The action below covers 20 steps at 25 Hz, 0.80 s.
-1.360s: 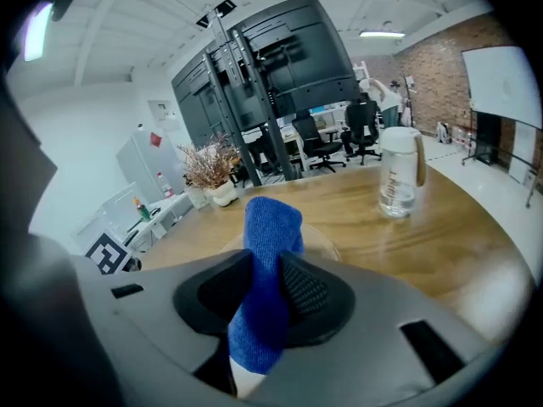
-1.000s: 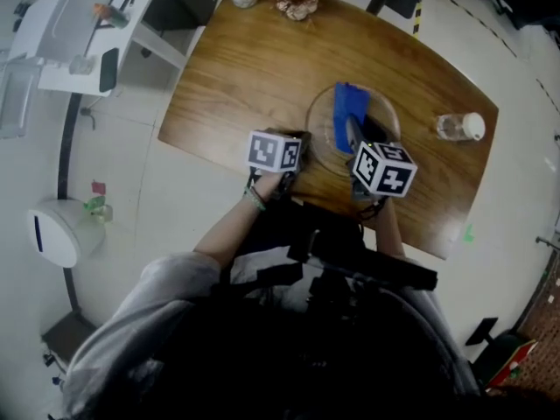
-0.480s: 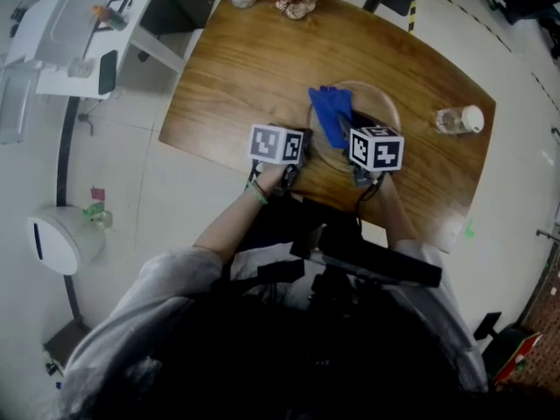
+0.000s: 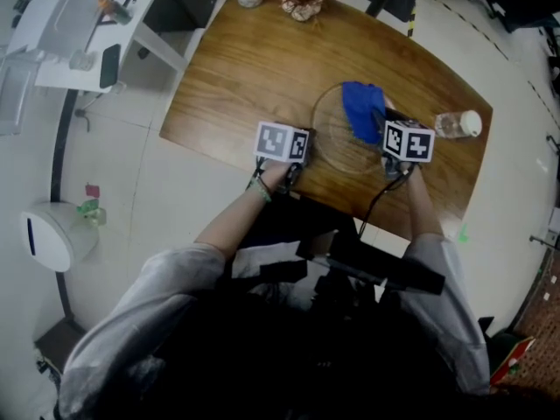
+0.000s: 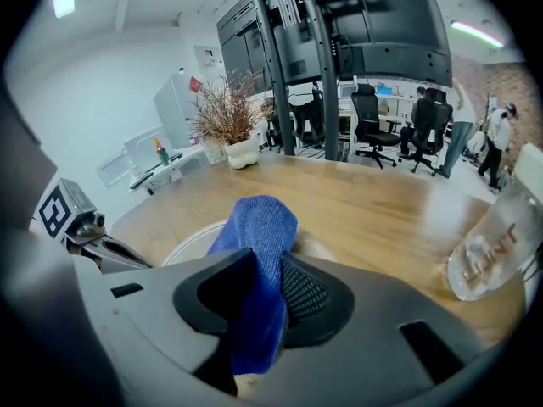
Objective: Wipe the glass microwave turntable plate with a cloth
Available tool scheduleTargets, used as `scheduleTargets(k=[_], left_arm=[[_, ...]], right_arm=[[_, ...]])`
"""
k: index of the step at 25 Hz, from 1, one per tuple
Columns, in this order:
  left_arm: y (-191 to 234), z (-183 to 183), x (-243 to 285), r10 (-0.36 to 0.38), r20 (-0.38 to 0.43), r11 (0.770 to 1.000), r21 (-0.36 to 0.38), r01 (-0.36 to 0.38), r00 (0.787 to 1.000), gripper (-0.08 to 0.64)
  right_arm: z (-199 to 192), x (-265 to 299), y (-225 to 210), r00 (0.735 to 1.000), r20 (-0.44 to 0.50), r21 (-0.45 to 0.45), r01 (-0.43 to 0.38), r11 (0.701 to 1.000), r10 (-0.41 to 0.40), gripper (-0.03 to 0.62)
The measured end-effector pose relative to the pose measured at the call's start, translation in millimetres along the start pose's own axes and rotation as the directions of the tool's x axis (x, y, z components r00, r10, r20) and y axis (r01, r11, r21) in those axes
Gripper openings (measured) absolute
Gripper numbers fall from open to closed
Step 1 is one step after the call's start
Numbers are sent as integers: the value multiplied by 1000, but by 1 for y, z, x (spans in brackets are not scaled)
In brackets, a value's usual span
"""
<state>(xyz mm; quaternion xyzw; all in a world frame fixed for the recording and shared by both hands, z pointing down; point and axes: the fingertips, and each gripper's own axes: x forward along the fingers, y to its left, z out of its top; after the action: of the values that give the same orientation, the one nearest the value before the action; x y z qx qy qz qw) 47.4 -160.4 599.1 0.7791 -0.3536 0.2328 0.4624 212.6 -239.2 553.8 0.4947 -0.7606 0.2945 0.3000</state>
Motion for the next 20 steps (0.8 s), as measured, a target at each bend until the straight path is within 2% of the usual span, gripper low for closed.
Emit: scheduleTargets(k=[3, 7, 10, 12, 15, 20], left_arm=[[-1, -1, 0, -3, 1, 1000, 8, 3, 1000, 12], [2, -1, 0, -9, 2, 1000, 7, 9, 1000, 11], [3, 0, -1, -16, -3, 1000, -6, 16, 1000, 12], [3, 0, 0, -22, -9, 1000, -17, 22, 1000, 11], [4, 0, 0, -30, -14, 999, -25, 29, 999, 12], [3, 1, 1, -38, -15, 999, -29, 37, 999, 11]], right_arm=[[3, -5, -25, 998, -4, -4, 57, 998, -57, 120], [2, -11, -47, 995, 5, 58, 101, 993, -101, 120], [2, -12, -43, 991, 12, 107, 130, 986, -132, 120], [4, -13, -30, 989, 22, 91, 143, 986, -145, 120], [9, -15, 3, 993, 46, 26, 107, 994, -108, 118], [3, -16, 64, 999, 42, -37, -25, 999, 26, 118]])
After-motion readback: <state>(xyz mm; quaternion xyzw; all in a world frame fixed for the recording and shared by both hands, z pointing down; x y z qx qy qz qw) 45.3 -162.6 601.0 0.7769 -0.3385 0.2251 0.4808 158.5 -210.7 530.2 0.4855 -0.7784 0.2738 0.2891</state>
